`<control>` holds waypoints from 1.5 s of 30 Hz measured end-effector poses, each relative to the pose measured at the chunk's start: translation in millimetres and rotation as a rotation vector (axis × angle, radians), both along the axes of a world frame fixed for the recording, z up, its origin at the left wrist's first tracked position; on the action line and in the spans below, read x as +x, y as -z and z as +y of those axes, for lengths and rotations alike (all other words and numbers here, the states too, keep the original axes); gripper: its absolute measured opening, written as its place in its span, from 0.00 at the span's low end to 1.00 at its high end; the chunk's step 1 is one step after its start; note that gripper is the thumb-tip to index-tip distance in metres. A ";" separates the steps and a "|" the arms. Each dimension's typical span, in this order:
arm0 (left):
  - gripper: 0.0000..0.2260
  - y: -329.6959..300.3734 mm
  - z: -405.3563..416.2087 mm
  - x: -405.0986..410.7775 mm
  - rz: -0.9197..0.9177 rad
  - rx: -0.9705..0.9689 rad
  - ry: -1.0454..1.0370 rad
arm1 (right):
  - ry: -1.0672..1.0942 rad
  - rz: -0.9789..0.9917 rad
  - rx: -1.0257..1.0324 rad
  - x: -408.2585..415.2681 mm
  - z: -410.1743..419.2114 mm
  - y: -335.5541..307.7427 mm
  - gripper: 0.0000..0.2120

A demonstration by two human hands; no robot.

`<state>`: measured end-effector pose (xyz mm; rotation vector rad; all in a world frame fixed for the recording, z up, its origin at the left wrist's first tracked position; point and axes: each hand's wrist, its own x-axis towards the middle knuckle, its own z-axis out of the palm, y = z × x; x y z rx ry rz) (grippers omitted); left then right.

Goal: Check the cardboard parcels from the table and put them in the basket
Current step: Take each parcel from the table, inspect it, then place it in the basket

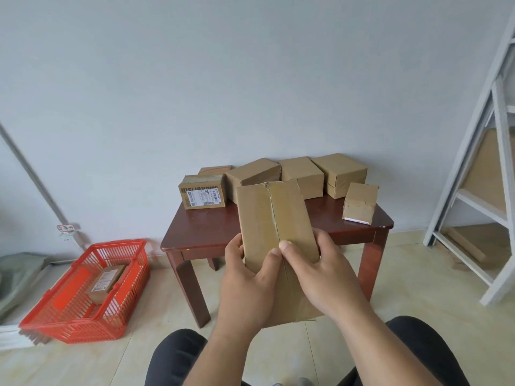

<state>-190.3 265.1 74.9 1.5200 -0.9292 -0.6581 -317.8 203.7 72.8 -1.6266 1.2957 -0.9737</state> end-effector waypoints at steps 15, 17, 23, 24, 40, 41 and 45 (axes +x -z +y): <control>0.23 -4.8 2.0 1.3 -0.038 -0.012 0.014 | -0.030 -0.139 0.046 -4.1 5.0 -6.8 0.17; 0.24 -2.4 3.2 -1.2 -0.037 -0.022 0.027 | -0.034 -0.153 0.041 -4.7 5.1 -9.0 0.17; 0.25 -4.2 5.8 -0.5 -0.032 -0.034 0.061 | -0.036 -0.162 -0.003 -4.0 7.9 -7.5 0.22; 0.25 -5.3 6.0 0.3 -0.037 -0.029 0.062 | -0.031 -0.172 -0.004 -3.6 8.8 -6.8 0.22; 0.21 1.5 6.2 -5.8 -0.056 -0.040 0.008 | 0.025 -0.130 -0.001 -6.6 8.5 -2.3 0.16; 0.22 2.1 6.3 -5.1 -0.060 -0.038 0.011 | 0.023 -0.132 -0.002 -6.4 8.4 -1.7 0.16; 0.24 -1.4 3.8 1.6 -0.035 -0.023 0.031 | -0.015 -0.171 0.002 -6.5 10.9 1.7 0.15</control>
